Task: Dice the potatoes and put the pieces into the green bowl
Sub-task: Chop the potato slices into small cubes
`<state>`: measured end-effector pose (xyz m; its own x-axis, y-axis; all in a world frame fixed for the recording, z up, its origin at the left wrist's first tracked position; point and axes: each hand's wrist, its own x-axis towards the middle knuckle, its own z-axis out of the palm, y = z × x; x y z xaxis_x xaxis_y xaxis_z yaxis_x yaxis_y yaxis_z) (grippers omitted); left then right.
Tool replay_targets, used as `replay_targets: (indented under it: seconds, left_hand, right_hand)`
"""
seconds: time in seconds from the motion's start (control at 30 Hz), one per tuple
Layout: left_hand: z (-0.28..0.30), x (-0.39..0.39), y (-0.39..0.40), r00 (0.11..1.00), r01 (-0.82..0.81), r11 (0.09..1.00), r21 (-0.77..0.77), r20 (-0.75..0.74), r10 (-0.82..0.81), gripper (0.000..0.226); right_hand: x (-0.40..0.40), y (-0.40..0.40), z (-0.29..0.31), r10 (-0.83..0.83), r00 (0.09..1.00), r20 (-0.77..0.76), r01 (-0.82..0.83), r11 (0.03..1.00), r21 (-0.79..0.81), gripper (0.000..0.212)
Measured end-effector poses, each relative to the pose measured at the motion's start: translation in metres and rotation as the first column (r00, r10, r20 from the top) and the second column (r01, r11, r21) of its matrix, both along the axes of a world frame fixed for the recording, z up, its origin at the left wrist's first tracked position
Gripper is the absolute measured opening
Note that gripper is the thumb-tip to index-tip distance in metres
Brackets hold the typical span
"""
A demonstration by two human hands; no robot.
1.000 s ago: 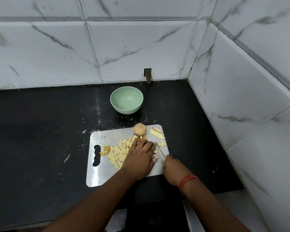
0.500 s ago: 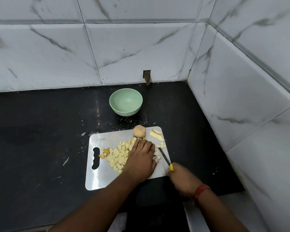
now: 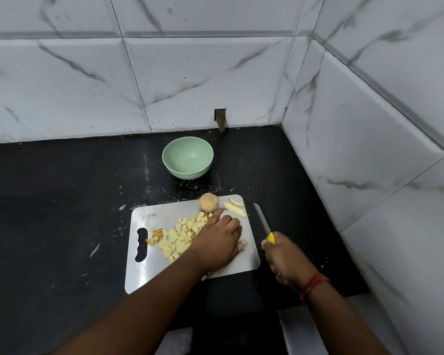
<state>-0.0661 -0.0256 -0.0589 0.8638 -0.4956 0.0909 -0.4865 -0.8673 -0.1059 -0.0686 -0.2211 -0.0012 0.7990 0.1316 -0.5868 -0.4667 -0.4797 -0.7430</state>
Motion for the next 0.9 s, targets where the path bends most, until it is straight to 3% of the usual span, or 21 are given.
replay_targets:
  seconds: [0.13, 0.27, 0.37, 0.5, 0.77, 0.9]
  left_hand:
    - [0.003, 0.006, 0.007, 0.997, -0.071, 0.996, -0.058, -0.011, 0.071, 0.061]
    - [0.014, 0.017, 0.000, 0.979, -0.147, 0.988, 0.040, -0.140, 0.151, 0.083]
    - [0.016, 0.018, -0.008, 0.980, -0.142, 0.987, 0.071, -0.128, 0.151, 0.074]
    - [0.011, 0.011, -0.018, 0.988, -0.133, 0.990, 0.043, -0.073, 0.136, 0.081]
    - [0.004, -0.008, -0.019, 0.985, -0.173, 0.983, 0.058, 0.002, 0.173, 0.060]
    - [0.007, -0.005, -0.016, 0.981, -0.193, 0.980, 0.045, 0.014, 0.193, 0.063]
  right_hand:
    - [0.003, 0.000, -0.002, 0.012, 1.000, -0.018, -0.012, 1.000, 0.003, 0.019]
    - [0.005, 0.002, -0.008, 0.029, 1.000, 0.008, -0.029, 1.000, 0.001, 0.015]
    - [0.006, 0.001, -0.012, 0.051, 0.998, 0.042, -0.050, 0.999, -0.018, 0.017]
    - [0.006, -0.002, -0.013, 0.063, 0.996, 0.058, -0.061, 0.998, -0.034, 0.018]
    - [0.008, -0.002, -0.012, 0.078, 0.994, 0.078, -0.071, 0.994, -0.082, 0.019]
    - [0.009, 0.001, -0.012, 0.070, 0.995, 0.067, -0.062, 0.991, -0.115, 0.026]
